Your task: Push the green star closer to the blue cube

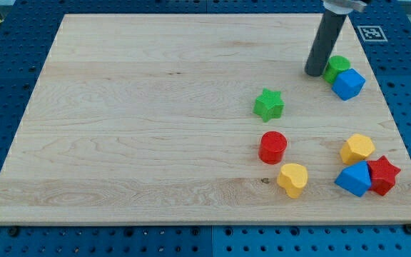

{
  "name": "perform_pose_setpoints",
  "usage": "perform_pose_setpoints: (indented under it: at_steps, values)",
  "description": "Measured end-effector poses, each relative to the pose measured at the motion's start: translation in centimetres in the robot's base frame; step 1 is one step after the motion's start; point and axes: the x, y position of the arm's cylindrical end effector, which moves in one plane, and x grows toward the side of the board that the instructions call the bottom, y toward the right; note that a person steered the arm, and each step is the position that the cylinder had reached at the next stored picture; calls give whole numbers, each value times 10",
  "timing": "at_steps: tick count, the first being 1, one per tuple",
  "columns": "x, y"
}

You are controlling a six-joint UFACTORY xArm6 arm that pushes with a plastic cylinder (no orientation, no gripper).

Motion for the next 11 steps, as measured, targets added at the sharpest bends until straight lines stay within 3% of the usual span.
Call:
perform_pose_setpoints:
  at_steps: [2,3,5,7,11]
  values:
    - [12,-195]
    - [78,-190]
    - [92,-57]
    - [92,1]
    - [54,-49]
